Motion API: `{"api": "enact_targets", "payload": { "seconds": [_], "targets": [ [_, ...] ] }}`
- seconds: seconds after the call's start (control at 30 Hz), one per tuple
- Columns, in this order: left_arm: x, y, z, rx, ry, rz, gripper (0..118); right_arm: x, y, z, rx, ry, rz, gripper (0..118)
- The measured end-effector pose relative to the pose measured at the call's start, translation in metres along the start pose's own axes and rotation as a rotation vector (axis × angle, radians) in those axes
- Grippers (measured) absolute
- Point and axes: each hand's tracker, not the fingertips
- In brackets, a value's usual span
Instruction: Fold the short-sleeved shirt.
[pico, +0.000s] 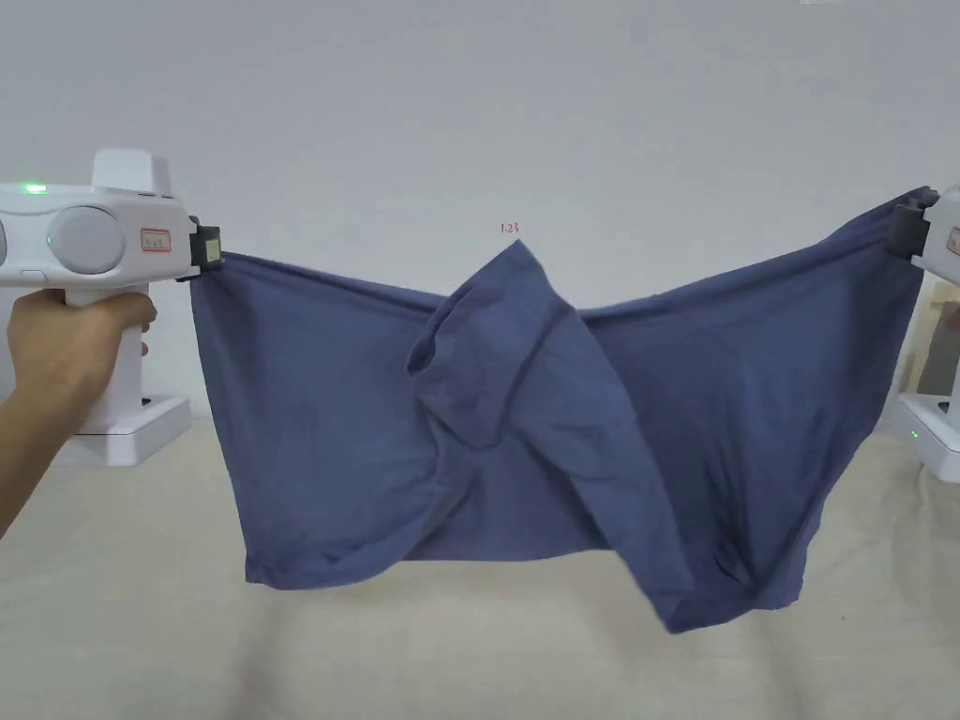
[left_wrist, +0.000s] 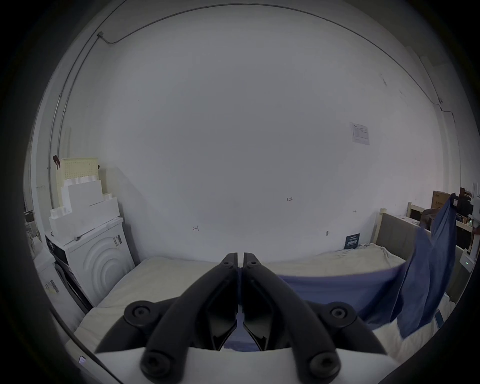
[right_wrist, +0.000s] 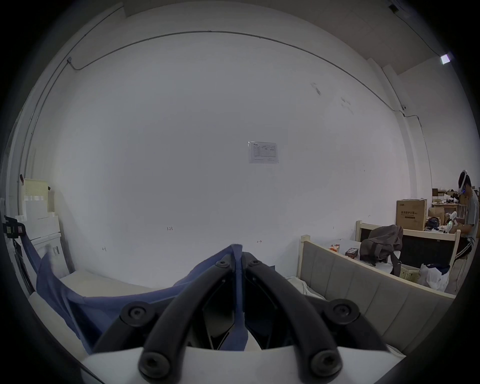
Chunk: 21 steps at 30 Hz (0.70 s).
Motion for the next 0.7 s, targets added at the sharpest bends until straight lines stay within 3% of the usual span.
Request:
{"api": "enact_targets", "payload": {
  "seconds": [0.7],
  "targets": [
    [0.012, -0.021, -0.046, -0.073, 0.03, -0.015, 0, -0.013, -0.026, -0.057, -0.069, -0.017, 0.034, 2]
  ]
}}
